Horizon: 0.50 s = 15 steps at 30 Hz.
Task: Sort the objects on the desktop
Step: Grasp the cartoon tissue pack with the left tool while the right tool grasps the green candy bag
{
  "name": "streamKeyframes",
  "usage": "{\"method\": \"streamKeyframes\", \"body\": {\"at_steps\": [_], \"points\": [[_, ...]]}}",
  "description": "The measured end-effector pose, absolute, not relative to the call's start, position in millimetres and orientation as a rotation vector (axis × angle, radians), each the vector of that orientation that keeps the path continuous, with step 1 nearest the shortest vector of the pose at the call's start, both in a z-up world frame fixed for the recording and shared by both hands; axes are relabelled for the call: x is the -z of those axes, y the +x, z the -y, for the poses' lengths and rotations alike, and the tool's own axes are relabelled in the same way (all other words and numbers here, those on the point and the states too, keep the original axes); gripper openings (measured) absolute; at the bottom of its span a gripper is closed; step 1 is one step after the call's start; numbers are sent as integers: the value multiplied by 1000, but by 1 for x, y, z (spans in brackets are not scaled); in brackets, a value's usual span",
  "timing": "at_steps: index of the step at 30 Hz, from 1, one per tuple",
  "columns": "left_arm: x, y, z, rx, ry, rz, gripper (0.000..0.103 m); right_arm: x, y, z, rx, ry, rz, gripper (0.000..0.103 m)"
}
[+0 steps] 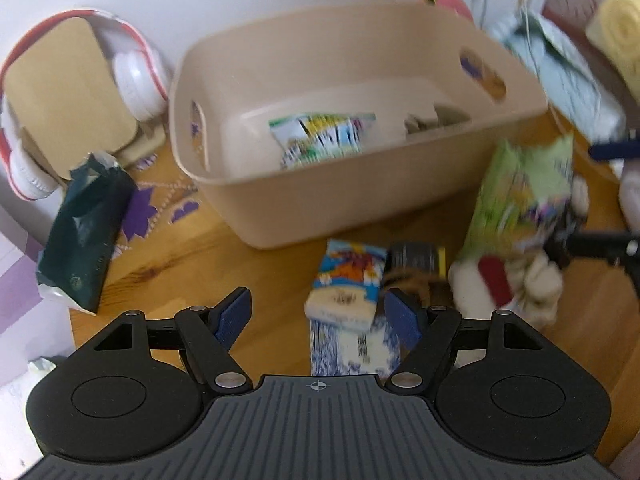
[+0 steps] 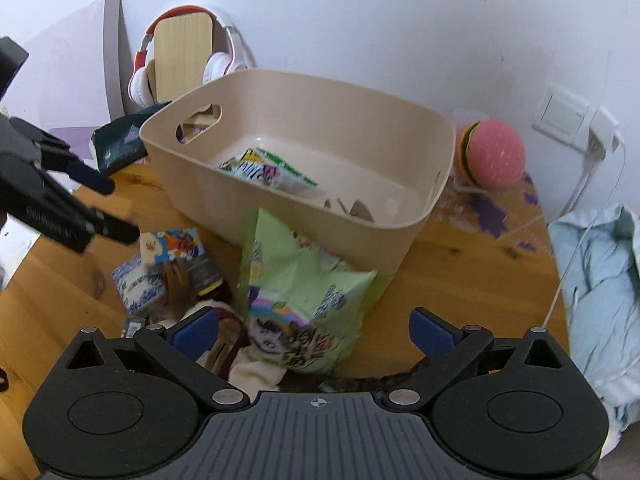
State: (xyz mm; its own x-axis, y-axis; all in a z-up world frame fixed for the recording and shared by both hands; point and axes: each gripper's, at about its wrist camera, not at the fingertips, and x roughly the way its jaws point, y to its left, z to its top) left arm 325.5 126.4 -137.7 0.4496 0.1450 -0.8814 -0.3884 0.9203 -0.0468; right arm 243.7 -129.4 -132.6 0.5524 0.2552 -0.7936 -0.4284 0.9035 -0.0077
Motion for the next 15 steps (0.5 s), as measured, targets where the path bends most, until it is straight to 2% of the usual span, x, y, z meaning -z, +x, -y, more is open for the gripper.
{"method": "streamKeyframes", "body": {"at_steps": [15], "points": [[172, 348, -127, -288, -202, -1149, 75, 164, 251, 117, -378, -185, -968, 103]]}}
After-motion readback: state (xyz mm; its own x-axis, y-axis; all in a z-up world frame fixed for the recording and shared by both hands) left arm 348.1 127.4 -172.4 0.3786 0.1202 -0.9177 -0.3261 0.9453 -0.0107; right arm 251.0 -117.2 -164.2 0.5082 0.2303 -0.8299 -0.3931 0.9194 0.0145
